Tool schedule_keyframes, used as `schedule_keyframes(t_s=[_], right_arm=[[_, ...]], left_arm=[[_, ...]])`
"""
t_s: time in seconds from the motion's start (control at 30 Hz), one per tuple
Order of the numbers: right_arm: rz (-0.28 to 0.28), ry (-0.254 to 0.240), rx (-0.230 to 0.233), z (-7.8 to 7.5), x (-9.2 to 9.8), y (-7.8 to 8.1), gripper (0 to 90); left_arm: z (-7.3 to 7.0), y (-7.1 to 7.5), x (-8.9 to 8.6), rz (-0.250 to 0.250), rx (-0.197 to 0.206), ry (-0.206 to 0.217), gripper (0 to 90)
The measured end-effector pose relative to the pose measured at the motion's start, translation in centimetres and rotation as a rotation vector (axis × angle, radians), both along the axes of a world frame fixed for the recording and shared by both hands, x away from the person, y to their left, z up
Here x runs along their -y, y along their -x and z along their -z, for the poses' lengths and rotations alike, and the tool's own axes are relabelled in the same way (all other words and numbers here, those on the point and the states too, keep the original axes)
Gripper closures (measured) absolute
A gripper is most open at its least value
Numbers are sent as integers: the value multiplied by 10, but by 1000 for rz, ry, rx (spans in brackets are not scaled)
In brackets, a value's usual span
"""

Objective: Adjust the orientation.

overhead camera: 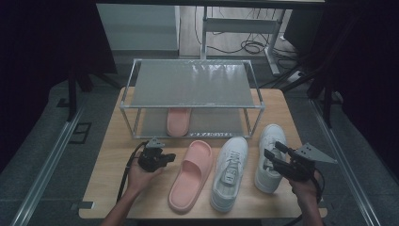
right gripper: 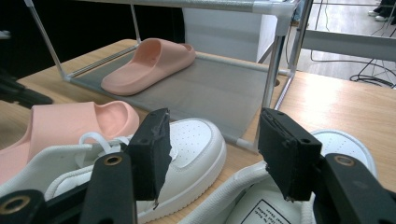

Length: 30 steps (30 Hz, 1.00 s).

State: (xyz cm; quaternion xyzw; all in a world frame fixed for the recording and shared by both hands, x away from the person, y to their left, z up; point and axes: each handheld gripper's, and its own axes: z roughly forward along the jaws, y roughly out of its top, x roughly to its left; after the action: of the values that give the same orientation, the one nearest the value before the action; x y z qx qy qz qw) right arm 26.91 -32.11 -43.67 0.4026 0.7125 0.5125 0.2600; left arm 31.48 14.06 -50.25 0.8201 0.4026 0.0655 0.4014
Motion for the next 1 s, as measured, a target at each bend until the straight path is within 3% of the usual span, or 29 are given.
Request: schedule_keyframes(t_s=[0.07,0.23,0.47,0.63,0.8,1.0], right_arm=[[-4,6,-2,1,-2,0,443],[-7,5,-3,1,-3,0,443],[-5,4,0,1,-1,0,443],[-2,2,2,0,0,0,443],[-2,2,1,0,-1,0,443],[-8,7,-2,1,-3,0,443]], left_arm=[[0,8,0,9,-5,21,899],[3,17,9,42,-12,24,897],[8,18,18,55,-16,14,897],[2,25,15,50,0,31,896],[-4,37,18,79,16,46,896],[1,36,28,95,14,14,896]])
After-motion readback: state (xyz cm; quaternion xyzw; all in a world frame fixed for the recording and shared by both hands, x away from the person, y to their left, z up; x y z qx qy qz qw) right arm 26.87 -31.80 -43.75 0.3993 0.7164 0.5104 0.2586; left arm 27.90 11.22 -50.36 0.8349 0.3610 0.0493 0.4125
